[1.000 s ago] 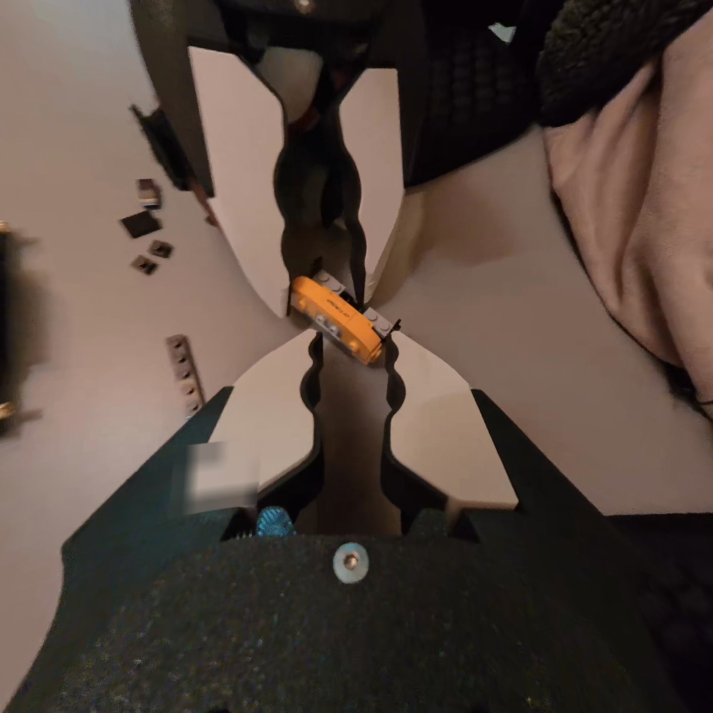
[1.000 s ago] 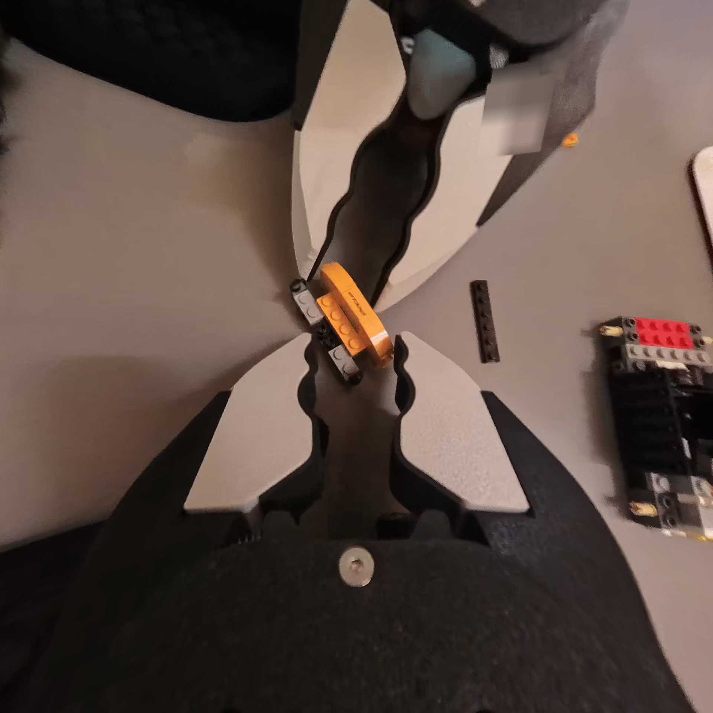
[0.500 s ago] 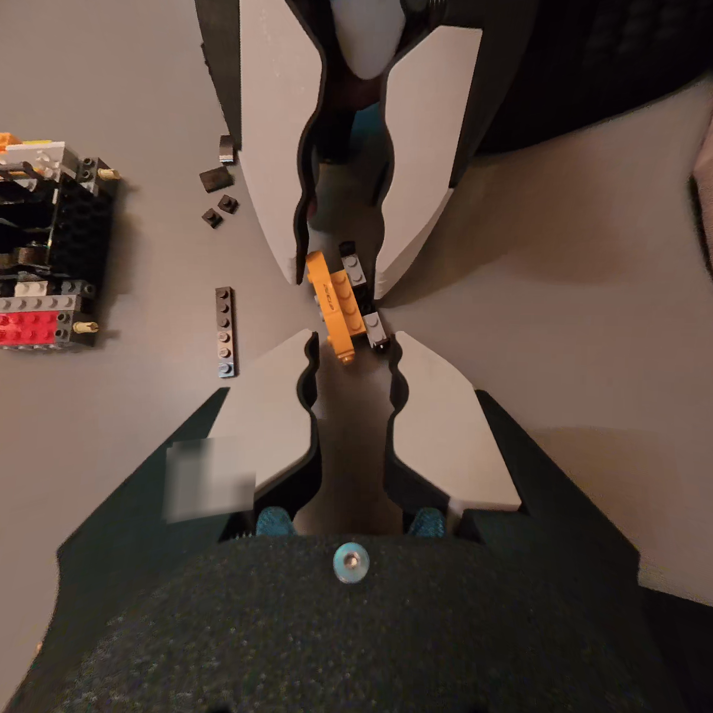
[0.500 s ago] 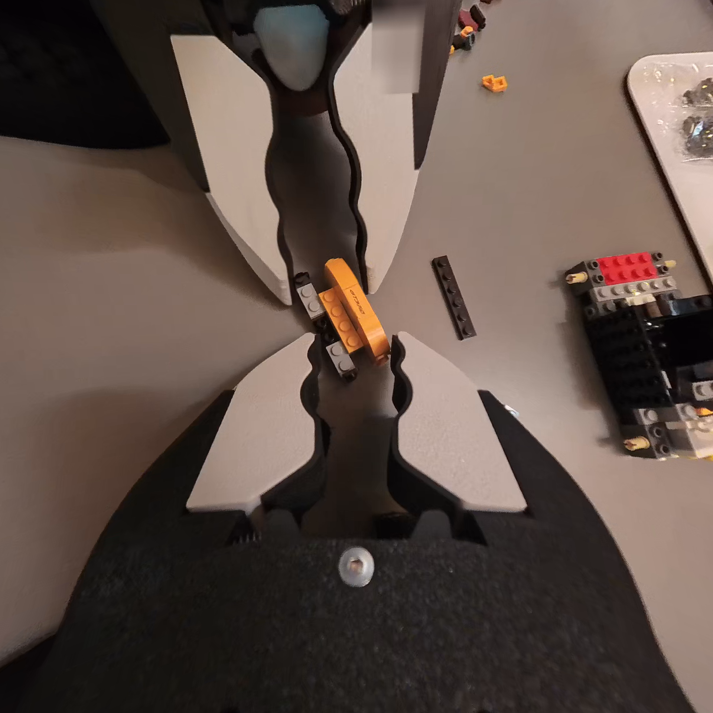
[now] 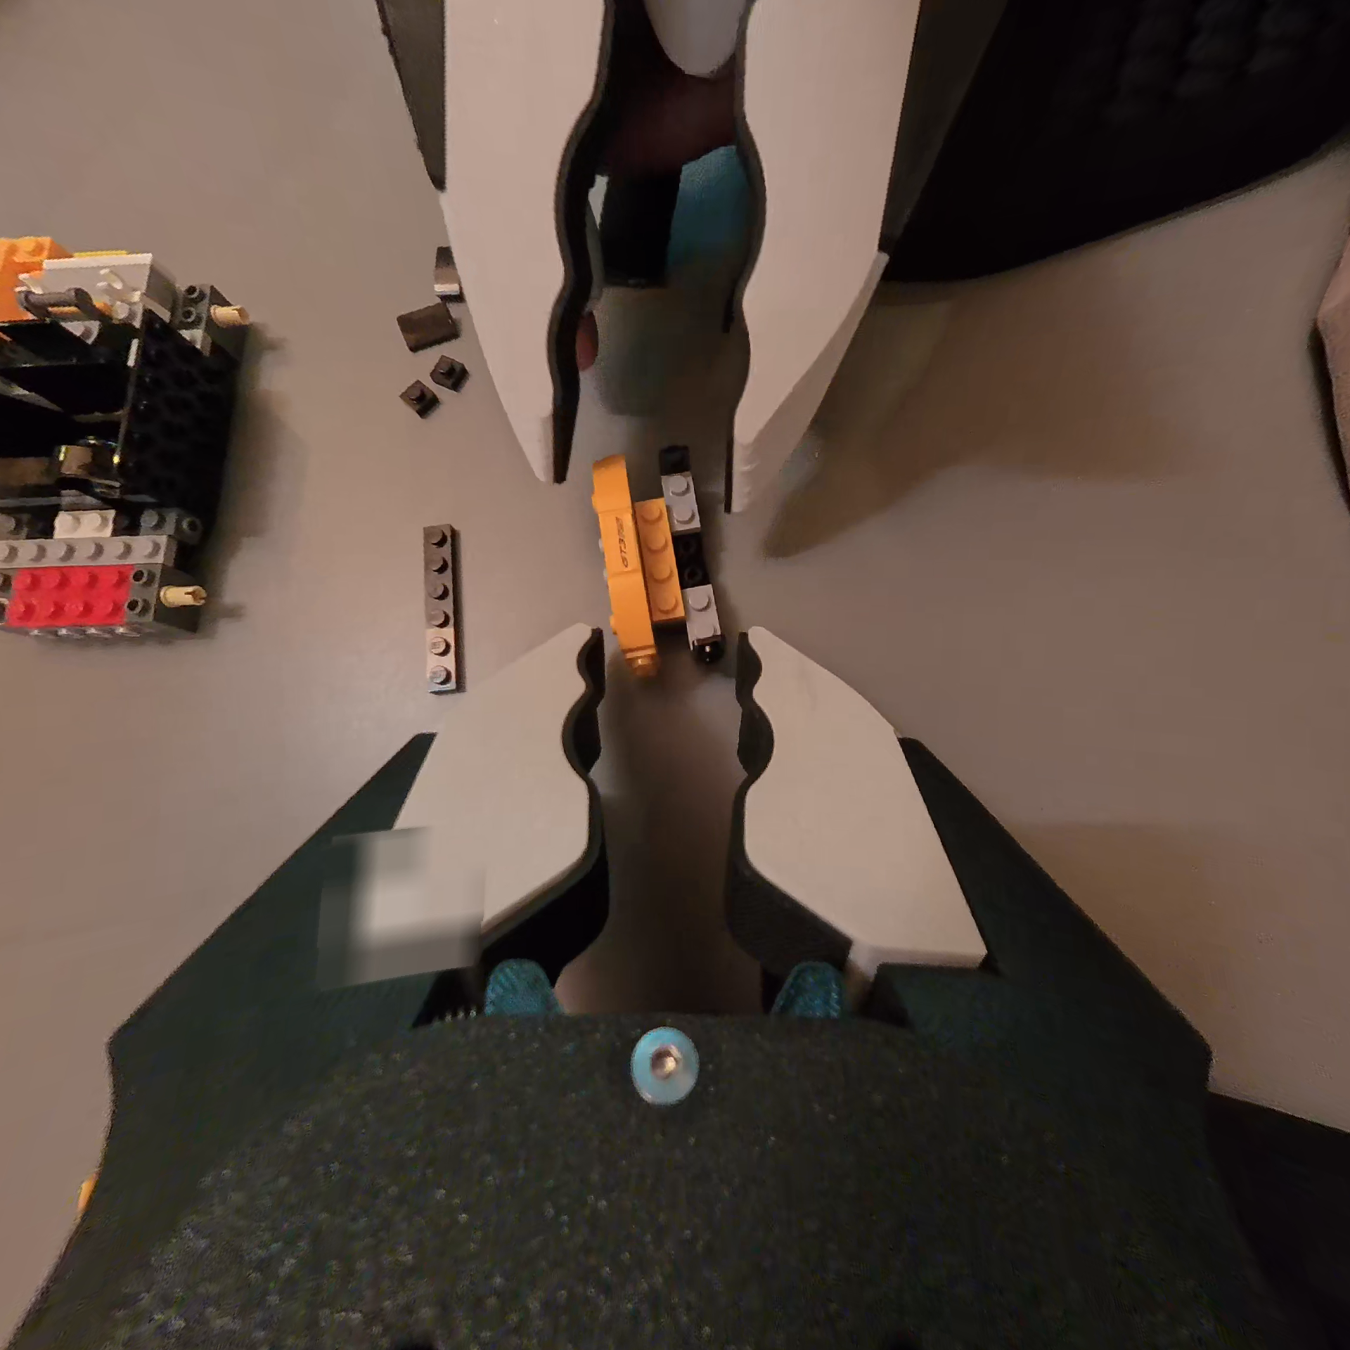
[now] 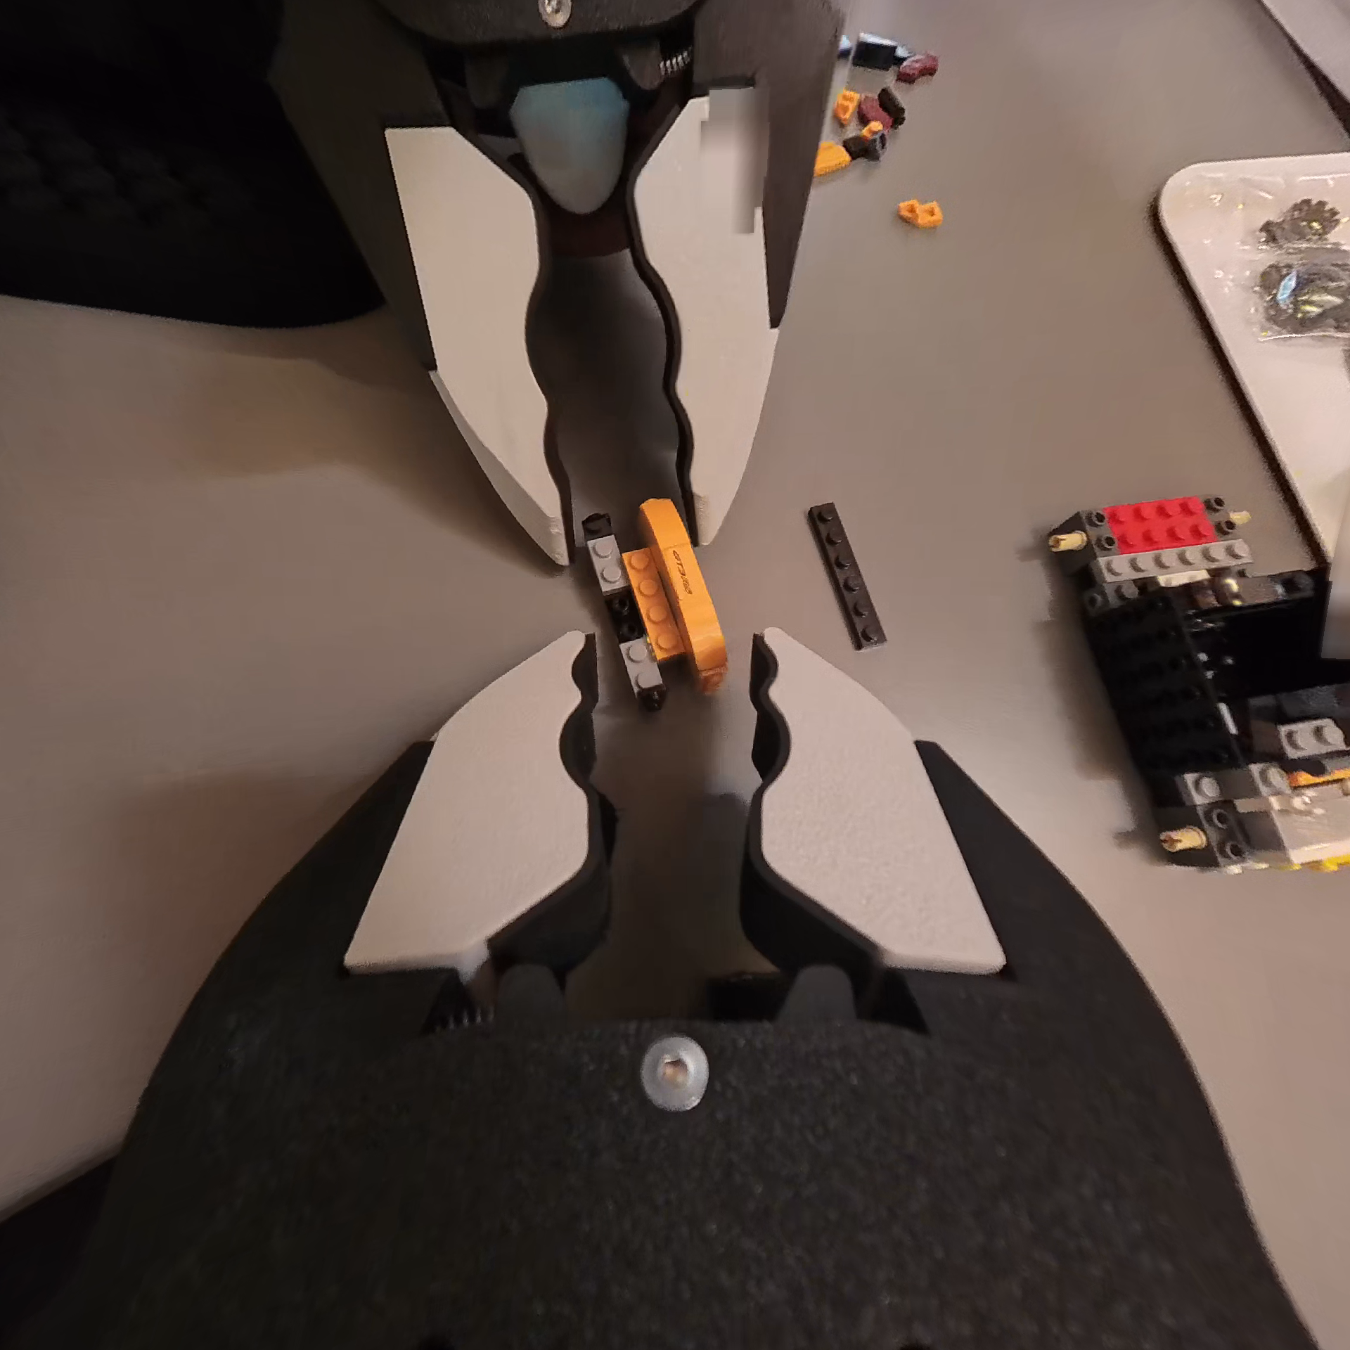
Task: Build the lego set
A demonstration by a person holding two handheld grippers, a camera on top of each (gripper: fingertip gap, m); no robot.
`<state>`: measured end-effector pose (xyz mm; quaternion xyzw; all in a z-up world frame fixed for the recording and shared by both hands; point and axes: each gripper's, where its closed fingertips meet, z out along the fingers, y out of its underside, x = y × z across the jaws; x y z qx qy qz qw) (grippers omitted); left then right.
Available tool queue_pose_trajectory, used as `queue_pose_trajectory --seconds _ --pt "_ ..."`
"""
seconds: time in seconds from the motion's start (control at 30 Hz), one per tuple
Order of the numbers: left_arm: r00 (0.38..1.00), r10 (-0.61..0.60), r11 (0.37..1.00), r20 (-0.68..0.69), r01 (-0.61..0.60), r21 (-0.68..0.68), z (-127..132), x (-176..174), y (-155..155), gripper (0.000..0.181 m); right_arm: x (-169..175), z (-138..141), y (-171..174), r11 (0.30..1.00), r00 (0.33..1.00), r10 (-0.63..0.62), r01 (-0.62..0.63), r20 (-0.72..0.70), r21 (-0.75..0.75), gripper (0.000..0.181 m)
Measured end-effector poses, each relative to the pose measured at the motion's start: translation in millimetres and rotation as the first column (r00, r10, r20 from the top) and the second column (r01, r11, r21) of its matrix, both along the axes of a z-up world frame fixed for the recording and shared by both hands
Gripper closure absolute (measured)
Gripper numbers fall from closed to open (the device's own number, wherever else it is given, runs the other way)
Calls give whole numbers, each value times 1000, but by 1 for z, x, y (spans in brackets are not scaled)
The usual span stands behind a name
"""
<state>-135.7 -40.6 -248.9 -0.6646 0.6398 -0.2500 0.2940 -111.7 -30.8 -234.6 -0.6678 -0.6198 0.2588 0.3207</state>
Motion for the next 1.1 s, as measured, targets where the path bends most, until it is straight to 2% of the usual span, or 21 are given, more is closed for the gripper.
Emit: queue_pose_trajectory --seconds 0.2,0.33,0.43,0.57,0.7,0.93,1.1 --pt "1000 0 1000 -1 0 -8 -2 1 -1 153 11 13 20 999 998 -50 50 -42 -4 144" --pt "1000 1 1000 -1 -1 -12 -2 1 0 153 19 17 43 993 998 -62 61 11 96 151" --pt "1000 4 1000 -2 -4 -6 -2 1 0 153 12 15 51 993 998 -16 10 59 115 152" --pt "1000 27 999 -3 -27 19 -1 0 4 150 -8 9 57 994 991 70 -78 115 73 152" --pt "998 53 998 29 -54 35 5 -2 5 150 -22 2 59 993 981 113 -115 158 -1 151" --pt "991 100 994 93 -104 41 15 -4 11 153 -26 -19 57 988 946 155 -152 285 -33 152" --pt "994 80 995 76 -84 46 11 -4 7 153 -29 -21 53 982 941 183 -163 284 -91 157"
